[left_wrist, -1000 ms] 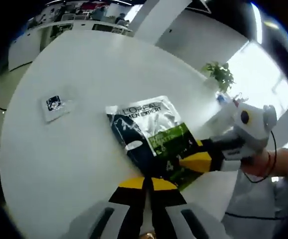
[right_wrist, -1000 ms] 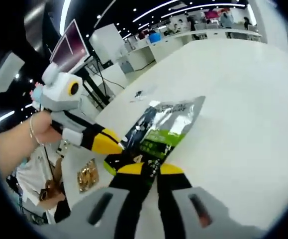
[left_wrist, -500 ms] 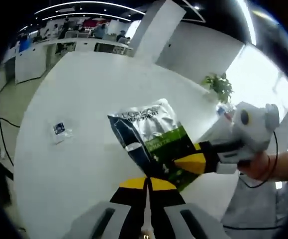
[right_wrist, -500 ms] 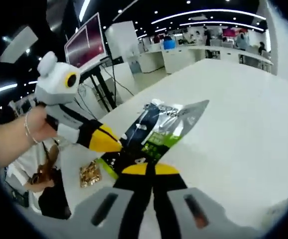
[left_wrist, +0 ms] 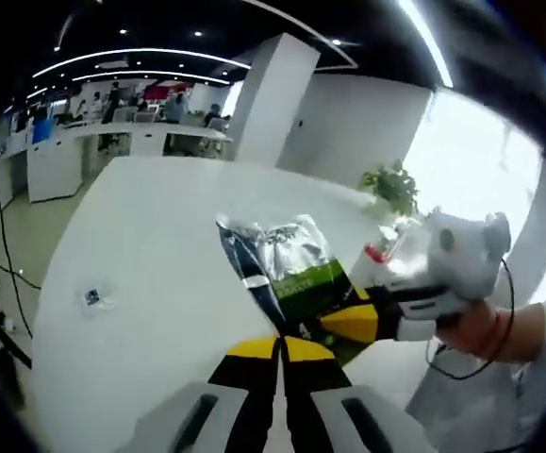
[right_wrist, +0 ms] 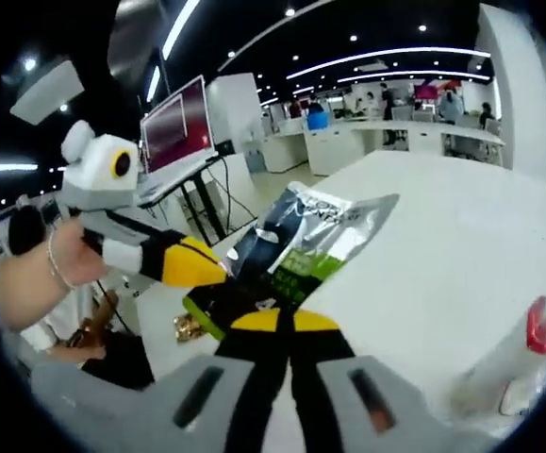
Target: Arrange the skincare products in the storage area until every visible bottle or jar stands upright without overlapping.
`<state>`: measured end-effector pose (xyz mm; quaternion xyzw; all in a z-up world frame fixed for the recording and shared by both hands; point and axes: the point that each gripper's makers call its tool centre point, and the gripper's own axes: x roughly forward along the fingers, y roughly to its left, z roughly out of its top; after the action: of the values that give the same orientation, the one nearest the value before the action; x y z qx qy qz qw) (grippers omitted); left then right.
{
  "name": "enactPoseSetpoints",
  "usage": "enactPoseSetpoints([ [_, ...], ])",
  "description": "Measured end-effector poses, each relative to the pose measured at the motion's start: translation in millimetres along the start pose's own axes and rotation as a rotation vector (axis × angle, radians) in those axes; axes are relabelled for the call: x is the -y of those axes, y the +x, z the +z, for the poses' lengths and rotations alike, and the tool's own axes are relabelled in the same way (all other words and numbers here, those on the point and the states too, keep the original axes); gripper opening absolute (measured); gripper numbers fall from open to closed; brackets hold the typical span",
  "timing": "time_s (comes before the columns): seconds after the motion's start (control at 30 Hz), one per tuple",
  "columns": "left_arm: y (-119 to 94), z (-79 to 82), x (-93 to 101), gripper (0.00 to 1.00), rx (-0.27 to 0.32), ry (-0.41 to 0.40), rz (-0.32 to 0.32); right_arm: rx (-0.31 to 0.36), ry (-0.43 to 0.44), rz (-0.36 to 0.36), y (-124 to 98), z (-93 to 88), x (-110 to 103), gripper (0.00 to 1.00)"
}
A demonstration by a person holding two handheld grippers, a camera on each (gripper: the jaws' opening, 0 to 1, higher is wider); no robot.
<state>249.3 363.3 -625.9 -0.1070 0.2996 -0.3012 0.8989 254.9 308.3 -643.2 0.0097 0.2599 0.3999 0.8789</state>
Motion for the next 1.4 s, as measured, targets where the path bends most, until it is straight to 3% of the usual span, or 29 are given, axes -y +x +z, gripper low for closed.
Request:
enactPoseSetpoints([
  [0.23,4,10.0,41.0,0.01,0.072,-0.009,0.0,0.089,0.022,0.003,-38,1.7,12,0.03],
  [0.37,23,1.5,54.6,0.01,0.095,-0.114,0.043,0.097,-0.009,-0.057,-52,-9.9,28,0.03],
  [0.43,34,-7.5,60.8,0.01,0.076,-0.117,0.047,0.077,-0.011,-0.081,-55,-17.8,36,0.04],
  [0.57,49,-14.3,61.1,0.01,0.06,-0.136,0.089,0.055,0.03,-0.105,-54,-27.8,55,0.04],
  [0.7,63,-8.6,56.7,0.01,0.094,-0.247,0.097,0.054,0.037,-0.157,-53,-27.8,69,0.05],
  [0.8,72,-10.9,53.4,0.01,0.088,-0.243,0.107,0.032,0.015,-0.189,-50,-33.2,76,0.06],
  [0.9,78,-19.0,53.4,0.01,0.085,-0.154,0.115,0.015,-0.018,-0.205,-49,-37.2,79,0.06],
  [1.13,89,-33.3,47.8,0.01,0.043,-0.161,0.111,-0.031,-0.056,-0.231,-43,-49.4,86,0.07],
  [1.4,93,-27.8,47.6,0.01,0.041,-0.17,0.115,-0.023,-0.083,-0.267,-45,-48.0,92,0.09],
])
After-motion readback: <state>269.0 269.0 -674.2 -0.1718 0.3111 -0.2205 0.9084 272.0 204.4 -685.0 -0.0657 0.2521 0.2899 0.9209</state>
